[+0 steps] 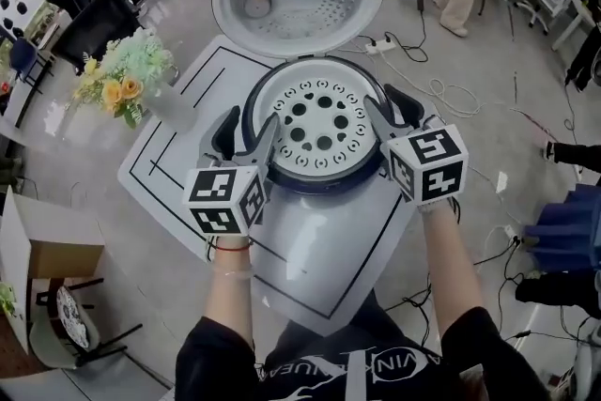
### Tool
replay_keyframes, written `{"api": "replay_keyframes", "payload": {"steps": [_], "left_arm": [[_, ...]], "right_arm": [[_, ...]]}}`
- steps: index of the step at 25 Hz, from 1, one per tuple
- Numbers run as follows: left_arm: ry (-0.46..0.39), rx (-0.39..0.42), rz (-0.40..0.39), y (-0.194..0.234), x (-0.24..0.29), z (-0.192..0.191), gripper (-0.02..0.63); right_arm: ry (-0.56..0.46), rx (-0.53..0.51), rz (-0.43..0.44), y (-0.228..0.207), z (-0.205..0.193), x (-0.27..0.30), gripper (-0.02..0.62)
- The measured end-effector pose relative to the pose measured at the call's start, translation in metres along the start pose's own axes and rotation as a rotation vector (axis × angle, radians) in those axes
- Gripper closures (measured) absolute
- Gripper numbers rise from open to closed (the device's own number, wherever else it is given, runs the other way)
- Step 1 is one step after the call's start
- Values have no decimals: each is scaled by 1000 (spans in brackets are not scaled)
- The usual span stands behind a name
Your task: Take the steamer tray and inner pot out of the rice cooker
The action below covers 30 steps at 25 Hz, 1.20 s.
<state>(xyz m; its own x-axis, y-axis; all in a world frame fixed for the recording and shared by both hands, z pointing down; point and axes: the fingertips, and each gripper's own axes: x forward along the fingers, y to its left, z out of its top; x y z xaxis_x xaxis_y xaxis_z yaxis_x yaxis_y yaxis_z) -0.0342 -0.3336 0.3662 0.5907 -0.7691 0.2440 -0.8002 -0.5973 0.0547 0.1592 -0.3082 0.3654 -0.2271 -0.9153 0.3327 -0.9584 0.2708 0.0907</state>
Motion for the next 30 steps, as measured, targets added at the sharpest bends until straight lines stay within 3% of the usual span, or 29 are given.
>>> {"api": "replay_keyframes", "payload": {"steps": [10, 14, 21, 30], "left_arm": [[206, 129, 8, 4, 26, -21, 350], [239, 171, -6, 0, 28, -23, 350], [225, 146, -52, -11, 25, -24, 341], [212, 189, -23, -11, 23, -22, 341]], "right_arm": [[267, -182, -7, -1, -22, 31, 431], [333, -274, -24, 0, -25, 36, 439], [325, -313, -72, -5, -23, 38, 488], [225, -280, -105, -5, -14, 34, 500]]}}
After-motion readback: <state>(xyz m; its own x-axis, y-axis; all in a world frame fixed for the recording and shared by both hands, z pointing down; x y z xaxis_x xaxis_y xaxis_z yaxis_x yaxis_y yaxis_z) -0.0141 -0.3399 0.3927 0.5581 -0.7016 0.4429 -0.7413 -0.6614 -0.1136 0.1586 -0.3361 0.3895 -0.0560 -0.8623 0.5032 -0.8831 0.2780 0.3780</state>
